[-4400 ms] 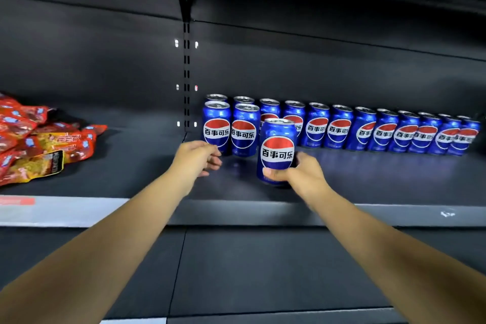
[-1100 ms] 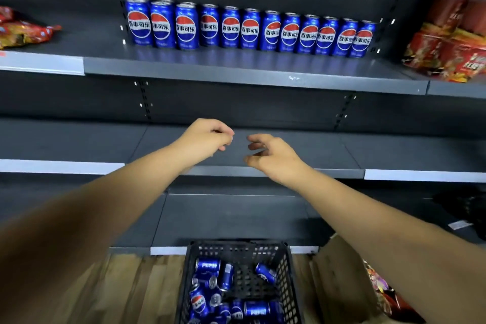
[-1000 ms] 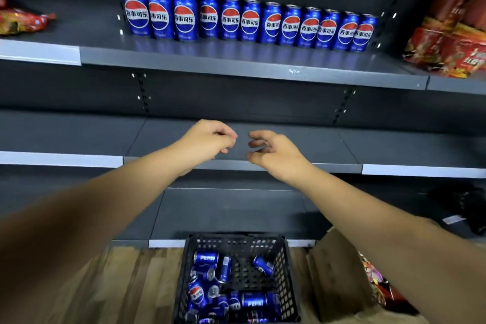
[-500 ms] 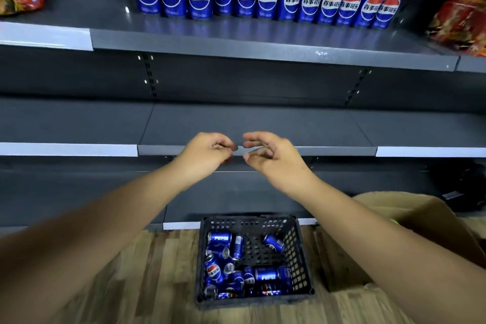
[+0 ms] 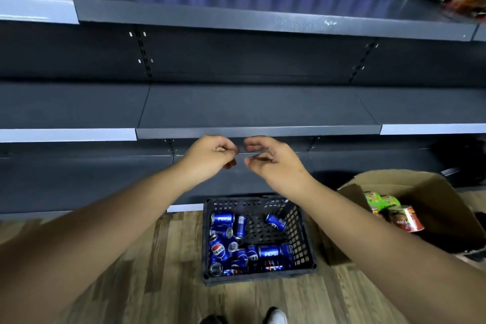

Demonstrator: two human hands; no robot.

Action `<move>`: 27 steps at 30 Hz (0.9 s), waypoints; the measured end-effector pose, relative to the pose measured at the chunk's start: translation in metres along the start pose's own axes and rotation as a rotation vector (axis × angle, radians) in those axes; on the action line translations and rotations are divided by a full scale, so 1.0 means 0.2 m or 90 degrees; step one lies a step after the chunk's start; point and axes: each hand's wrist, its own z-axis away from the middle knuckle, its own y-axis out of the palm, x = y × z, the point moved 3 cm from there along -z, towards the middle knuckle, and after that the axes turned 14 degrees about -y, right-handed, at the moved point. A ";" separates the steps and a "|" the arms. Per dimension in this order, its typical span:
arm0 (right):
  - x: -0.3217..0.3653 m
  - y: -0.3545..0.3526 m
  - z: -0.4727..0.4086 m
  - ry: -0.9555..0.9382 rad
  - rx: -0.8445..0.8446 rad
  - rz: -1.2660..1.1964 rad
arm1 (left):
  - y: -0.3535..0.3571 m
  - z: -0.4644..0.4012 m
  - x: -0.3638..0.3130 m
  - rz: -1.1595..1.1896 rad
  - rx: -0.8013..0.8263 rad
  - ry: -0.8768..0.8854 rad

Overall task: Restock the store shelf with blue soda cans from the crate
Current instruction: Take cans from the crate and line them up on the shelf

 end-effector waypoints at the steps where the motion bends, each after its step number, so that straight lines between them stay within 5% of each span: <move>1: -0.02 -0.01 0.00 0.012 -0.001 -0.004 | 0.01 -0.01 0.00 -0.006 0.000 -0.006; 27: -1.01 -0.69 0.01 0.146 -0.056 -0.026 | 0.97 -0.36 -0.05 -0.217 0.016 -0.108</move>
